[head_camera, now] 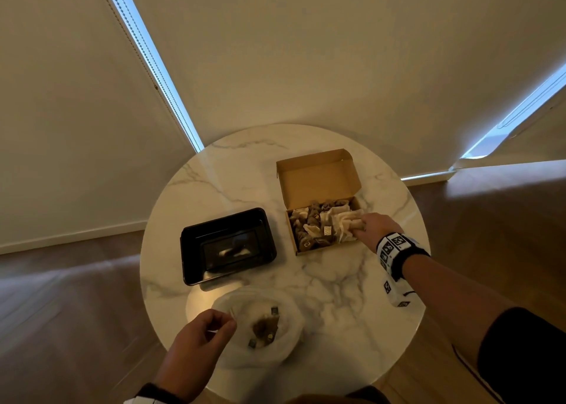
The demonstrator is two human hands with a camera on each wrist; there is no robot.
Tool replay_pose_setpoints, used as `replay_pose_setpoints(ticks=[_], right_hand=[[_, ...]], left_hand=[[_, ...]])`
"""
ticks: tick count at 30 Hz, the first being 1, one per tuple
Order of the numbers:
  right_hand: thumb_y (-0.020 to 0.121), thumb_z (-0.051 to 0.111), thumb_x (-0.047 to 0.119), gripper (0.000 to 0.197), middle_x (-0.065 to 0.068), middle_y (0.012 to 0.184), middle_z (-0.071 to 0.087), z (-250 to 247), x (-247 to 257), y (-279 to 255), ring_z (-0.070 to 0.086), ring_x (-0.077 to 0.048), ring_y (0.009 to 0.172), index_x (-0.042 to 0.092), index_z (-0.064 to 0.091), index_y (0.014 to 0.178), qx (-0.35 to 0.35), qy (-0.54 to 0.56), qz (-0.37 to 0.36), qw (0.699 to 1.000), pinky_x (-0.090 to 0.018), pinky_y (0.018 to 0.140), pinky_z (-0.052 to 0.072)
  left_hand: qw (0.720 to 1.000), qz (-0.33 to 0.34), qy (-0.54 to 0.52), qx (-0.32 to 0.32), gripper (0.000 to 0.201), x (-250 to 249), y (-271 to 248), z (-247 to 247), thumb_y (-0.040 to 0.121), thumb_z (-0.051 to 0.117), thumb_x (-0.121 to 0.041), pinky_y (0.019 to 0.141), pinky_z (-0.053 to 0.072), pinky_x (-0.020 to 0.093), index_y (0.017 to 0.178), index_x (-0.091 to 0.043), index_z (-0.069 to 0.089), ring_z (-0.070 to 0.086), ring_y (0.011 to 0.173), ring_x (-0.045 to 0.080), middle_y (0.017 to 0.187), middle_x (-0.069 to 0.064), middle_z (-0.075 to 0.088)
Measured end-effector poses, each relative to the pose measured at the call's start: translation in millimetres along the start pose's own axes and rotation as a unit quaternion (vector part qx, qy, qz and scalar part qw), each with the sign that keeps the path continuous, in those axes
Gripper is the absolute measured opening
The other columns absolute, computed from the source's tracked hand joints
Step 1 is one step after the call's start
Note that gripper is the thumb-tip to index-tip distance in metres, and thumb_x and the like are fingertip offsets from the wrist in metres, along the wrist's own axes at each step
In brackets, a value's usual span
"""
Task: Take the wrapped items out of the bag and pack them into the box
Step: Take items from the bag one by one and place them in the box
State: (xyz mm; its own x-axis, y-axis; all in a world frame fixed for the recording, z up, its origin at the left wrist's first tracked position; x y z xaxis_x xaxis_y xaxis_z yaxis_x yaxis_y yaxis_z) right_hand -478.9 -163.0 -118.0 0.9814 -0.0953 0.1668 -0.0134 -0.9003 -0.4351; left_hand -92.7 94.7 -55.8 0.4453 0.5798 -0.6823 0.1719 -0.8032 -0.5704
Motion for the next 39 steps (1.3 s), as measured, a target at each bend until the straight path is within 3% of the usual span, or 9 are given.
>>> replay_pose_setpoints(ticks=[10,15,19,23,26,29,32,36,39], right_hand=[[0.096,0.060,0.040,0.042,-0.012,0.124,0.065,-21,11,-30,0.062,-0.035,0.111,0.019,0.056,0.132,-0.054,0.027,0.002,0.998,-0.044,0.091,0.052],[0.093,0.065,0.033,0.016,-0.001,0.105,0.063,-37,74,-101,0.061,-0.020,0.094,0.024,0.066,0.105,-0.113,0.107,-0.136,0.978,-0.039,0.082,0.054],[0.095,0.062,0.041,0.014,0.012,0.101,0.053,-4,139,-167,0.050,-0.003,0.084,0.031,0.062,0.104,-0.029,0.129,-0.266,0.955,-0.027,0.078,0.048],[0.089,0.062,0.060,0.039,0.009,0.107,0.048,59,161,-189,0.054,-0.012,0.086,0.033,0.042,0.108,0.091,0.049,-0.219,0.970,-0.028,0.072,0.046],[0.093,0.064,0.040,0.031,0.007,0.107,0.050,86,162,-194,0.056,-0.012,0.081,0.035,0.036,0.106,0.144,0.074,-0.178,0.970,-0.031,0.073,0.050],[0.094,0.057,0.017,0.033,0.010,0.107,0.050,82,166,-197,0.057,-0.010,0.083,0.039,0.040,0.112,0.117,0.124,-0.205,0.964,-0.033,0.077,0.055],[0.089,0.057,0.005,0.054,0.007,0.120,0.045,73,164,-198,0.057,-0.014,0.101,0.039,0.046,0.129,0.088,0.149,-0.239,0.956,-0.032,0.085,0.054],[0.089,0.064,0.021,0.055,0.003,0.133,0.041,57,164,-201,0.055,-0.013,0.108,0.032,0.047,0.140,0.003,0.051,-0.284,0.957,-0.025,0.092,0.052],[0.093,0.059,0.031,0.038,0.005,0.125,0.050,42,191,-222,0.053,-0.008,0.105,0.023,0.058,0.130,-0.043,0.058,-0.370,0.926,-0.020,0.092,0.048]], left_hand=[[0.999,0.026,0.037,0.006,0.010,-4,-4,0,0.097,0.064,-0.042,0.085,0.058,0.033,0.102,-0.036,0.069,0.068,0.087,0.006,0.098,-0.010,0.073],[0.989,0.063,0.116,-0.070,0.008,-5,-1,-14,0.094,0.068,-0.045,0.087,0.053,0.025,0.102,-0.041,0.068,0.060,0.102,0.004,0.112,-0.017,0.054],[0.985,0.037,0.149,-0.072,0.013,8,5,-13,0.091,0.069,-0.048,0.111,0.043,0.035,0.104,-0.045,0.068,0.048,0.128,0.012,0.135,-0.008,0.047],[0.991,0.015,0.130,0.006,0.024,20,9,-1,0.095,0.066,-0.044,0.100,0.042,0.022,0.118,-0.040,0.067,0.054,0.112,0.001,0.142,-0.006,0.045],[0.987,0.005,0.157,0.027,0.043,27,12,4,0.098,0.063,-0.030,0.106,0.041,0.020,0.140,-0.032,0.058,0.055,0.123,0.013,0.150,-0.002,0.041],[0.985,0.005,0.168,0.044,0.060,25,12,7,0.097,0.057,-0.013,0.111,0.034,0.021,0.153,-0.024,0.041,0.045,0.141,0.021,0.162,0.002,0.027],[0.985,0.014,0.164,0.049,0.064,19,12,6,0.094,0.056,-0.009,0.117,0.034,0.031,0.154,-0.022,0.038,0.034,0.151,0.024,0.170,0.005,0.010],[0.986,0.030,0.156,0.048,0.069,14,12,8,0.095,0.058,-0.015,0.119,0.025,0.027,0.158,-0.015,0.030,0.027,0.154,0.022,0.172,0.004,0.005],[0.985,0.044,0.157,0.054,0.077,13,12,11,0.097,0.059,-0.020,0.118,0.017,0.019,0.162,-0.012,0.020,0.019,0.156,0.019,0.172,0.006,0.008]])
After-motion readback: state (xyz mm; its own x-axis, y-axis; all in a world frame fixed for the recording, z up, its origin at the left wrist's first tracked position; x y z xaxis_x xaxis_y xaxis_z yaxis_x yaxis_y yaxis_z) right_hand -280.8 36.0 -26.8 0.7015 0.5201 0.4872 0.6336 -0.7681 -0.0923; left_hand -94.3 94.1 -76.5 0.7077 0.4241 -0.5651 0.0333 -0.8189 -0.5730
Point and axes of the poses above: each hand's wrist, its own y-axis towards the middle knuckle, its own z-axis out of the palm, x = y × z, the point moved 8 cm from there along y, towards the middle knuckle
